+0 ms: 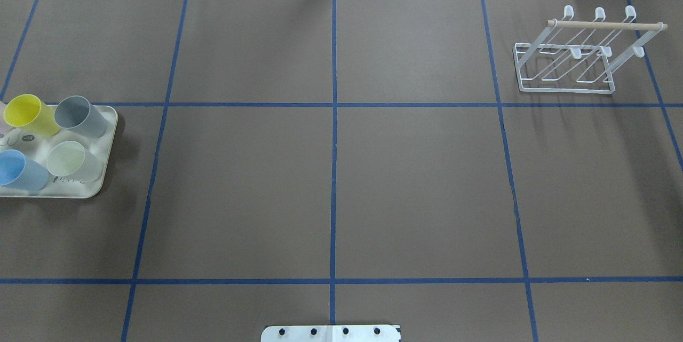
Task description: Transfer IKEA cup to right arm and place on rack
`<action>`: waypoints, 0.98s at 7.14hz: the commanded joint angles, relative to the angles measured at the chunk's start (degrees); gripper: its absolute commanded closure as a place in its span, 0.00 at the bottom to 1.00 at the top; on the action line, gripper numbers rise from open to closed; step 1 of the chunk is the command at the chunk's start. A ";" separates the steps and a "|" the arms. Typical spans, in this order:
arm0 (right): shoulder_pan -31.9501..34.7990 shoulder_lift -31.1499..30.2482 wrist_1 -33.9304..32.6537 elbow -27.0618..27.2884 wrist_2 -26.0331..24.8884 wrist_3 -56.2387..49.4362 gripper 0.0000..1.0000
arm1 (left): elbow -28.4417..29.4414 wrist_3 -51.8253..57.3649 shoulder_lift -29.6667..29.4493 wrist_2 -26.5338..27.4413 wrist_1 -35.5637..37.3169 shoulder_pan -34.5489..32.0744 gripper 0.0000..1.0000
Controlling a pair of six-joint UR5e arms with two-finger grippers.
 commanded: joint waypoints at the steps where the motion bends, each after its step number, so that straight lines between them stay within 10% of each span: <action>1: -0.06 1.06 0.00 1.68 -0.25 -0.12 0.00 | -0.85 -0.26 0.19 -0.97 -0.07 0.26 0.00; 4: -0.59 0.97 0.00 4.59 0.36 0.14 0.00 | -1.90 -4.54 4.58 -1.32 -1.46 1.57 0.00; 7: -2.34 1.06 0.00 7.30 1.06 7.06 0.00 | 1.41 -22.20 12.93 -0.80 -24.27 9.38 0.01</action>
